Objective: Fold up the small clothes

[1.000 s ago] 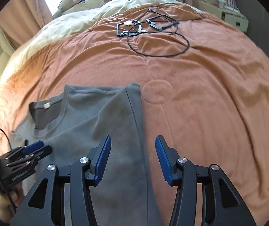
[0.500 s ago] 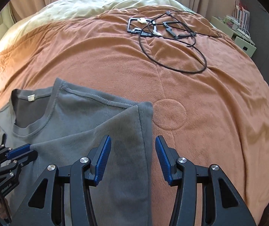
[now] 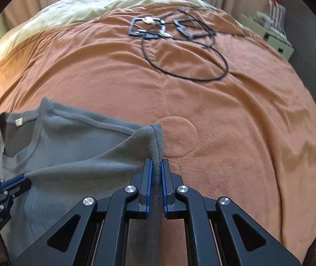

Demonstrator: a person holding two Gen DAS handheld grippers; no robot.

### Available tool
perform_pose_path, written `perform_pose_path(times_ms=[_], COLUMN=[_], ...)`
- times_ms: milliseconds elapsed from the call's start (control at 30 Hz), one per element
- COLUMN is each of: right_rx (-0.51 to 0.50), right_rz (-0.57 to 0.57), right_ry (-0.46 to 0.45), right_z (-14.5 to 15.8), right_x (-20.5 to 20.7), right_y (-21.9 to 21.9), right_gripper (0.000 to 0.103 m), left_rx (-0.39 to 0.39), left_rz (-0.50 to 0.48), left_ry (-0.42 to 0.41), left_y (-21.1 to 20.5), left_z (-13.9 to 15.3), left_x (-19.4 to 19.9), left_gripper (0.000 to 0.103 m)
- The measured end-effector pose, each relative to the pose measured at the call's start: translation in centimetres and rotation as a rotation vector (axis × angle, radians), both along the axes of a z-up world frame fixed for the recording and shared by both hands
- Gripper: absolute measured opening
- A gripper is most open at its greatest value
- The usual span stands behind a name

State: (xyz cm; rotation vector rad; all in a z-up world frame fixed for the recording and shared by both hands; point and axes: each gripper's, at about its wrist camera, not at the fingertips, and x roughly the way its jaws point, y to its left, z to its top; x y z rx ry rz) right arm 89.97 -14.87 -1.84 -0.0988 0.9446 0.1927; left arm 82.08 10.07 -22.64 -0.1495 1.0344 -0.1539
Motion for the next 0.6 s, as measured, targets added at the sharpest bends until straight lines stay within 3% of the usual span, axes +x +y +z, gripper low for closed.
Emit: perform_pose_path(times_ms=[200,300,367,400,433,533,600], right_rx=[0.118,0.143,0.169,0.19,0.183,0.156,0.148], right_rz=[-0.075,-0.102,-0.103,-0.094,-0.093,-0.088,-0.099], right_ry=[0.048,0.022,-0.002,-0.017,-0.034,-0.051,-0.037], right_z=[-1.4,-0.4,0.5,1.1,1.4,1.5,1.0], right_x=[1.2,1.0,0.6,0.3,0.2,0.0,0.3], right_y=[-2.8,-3.4,-3.8,-3.9,-3.8,-3.2,-3.0], right_gripper=[0.005,0.017,0.035,0.051,0.056,0.056,0.056], left_rx=[0.029,0.026,-0.006,-0.025,-0.043,-0.041,-0.043], left_rz=[0.035,0.084,0.105,0.114,0.119,0.113,0.093], left_ry=[-0.003,-0.028,-0.047,-0.048,-0.044,-0.032,-0.03], left_y=[-0.1,0.8,1.6,1.9,2.2,1.7,1.0], left_z=[-0.1,0.8,1.3,1.4,1.4,1.2,0.9], left_x=[0.8,0.5,0.3,0.3,0.5,0.8,0.9], left_gripper=[0.008,0.008,0.009,0.01,0.011,0.02,0.031])
